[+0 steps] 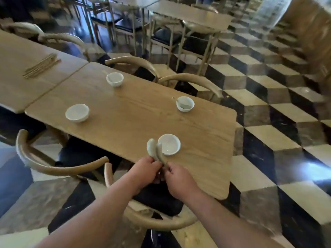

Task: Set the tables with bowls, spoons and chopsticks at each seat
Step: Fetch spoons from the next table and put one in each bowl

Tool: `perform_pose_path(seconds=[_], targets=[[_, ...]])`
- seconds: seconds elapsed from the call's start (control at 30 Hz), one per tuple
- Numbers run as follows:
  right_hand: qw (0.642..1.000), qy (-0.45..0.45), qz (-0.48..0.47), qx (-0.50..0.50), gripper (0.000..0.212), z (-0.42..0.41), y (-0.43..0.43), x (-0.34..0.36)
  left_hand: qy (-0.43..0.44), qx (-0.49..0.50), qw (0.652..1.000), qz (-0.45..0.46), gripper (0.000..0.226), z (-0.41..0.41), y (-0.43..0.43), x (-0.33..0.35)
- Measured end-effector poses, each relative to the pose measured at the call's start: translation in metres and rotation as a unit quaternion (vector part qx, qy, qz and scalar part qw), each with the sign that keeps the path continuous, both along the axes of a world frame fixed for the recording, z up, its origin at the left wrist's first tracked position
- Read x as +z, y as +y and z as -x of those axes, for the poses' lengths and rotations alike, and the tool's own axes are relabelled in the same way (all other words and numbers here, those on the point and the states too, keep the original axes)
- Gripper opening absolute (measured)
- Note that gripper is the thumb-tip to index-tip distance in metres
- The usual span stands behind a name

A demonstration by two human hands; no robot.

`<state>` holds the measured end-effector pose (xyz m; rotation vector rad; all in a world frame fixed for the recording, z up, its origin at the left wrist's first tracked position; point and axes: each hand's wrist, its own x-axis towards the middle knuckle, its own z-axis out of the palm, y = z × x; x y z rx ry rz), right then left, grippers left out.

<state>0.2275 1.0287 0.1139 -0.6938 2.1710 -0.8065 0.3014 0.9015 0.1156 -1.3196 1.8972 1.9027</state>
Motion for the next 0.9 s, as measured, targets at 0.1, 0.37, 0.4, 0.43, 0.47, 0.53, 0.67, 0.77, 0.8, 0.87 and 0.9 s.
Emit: perform_pose_path(seconds=[0.1, 0.37, 0.4, 0.43, 0.47, 0.53, 0.67, 0.77, 0.8, 0.87, 0.9], targets=[[0.999, 0.032, -0.025, -0.011, 0.025, 0.027, 0.010, -0.014, -0.018, 0.005, 1.000, -0.025, 0.022, 0.038, 0.007, -0.019], [0.997, 0.044, -0.061, -0.032, 0.037, 0.112, -0.022, -0.057, -0.069, 0.083, 0.993, -0.056, 0.025, 0.085, -0.044, -0.060], [0.996, 0.047, -0.074, -0.031, 0.038, 0.122, -0.027, -0.063, -0.067, 0.088, 0.992, -0.065, 0.023, 0.088, -0.052, -0.065], [0.994, 0.057, -0.089, -0.022, 0.037, 0.133, -0.033, -0.068, -0.063, 0.097, 0.991, -0.072, 0.020, 0.092, -0.059, -0.070], [0.992, 0.070, -0.107, -0.010, 0.034, 0.142, -0.037, -0.072, -0.058, 0.107, 0.990, -0.073, 0.018, 0.094, -0.063, -0.073], [0.987, 0.084, -0.136, 0.004, 0.028, 0.157, -0.048, -0.082, -0.048, 0.131, 0.988, -0.070, 0.016, 0.102, -0.071, -0.079], [0.980, 0.086, -0.177, 0.009, 0.022, 0.173, -0.063, -0.096, -0.031, 0.167, 0.981, -0.094, 0.015, 0.117, -0.074, -0.083], [0.972, 0.090, -0.213, 0.031, 0.024, 0.180, -0.067, -0.105, -0.021, 0.172, 0.979, -0.109, 0.015, 0.126, -0.076, -0.085], [0.970, 0.092, -0.223, 0.041, 0.025, 0.181, -0.067, -0.107, -0.021, 0.170, 0.979, -0.107, 0.016, 0.127, -0.077, -0.086], [0.966, 0.094, -0.234, 0.050, 0.025, 0.183, -0.068, -0.112, -0.019, 0.173, 0.979, -0.111, 0.017, 0.130, -0.081, -0.089], [0.966, 0.094, -0.235, 0.049, 0.025, 0.184, -0.069, -0.114, -0.019, 0.175, 0.978, -0.115, 0.017, 0.131, -0.083, -0.089]])
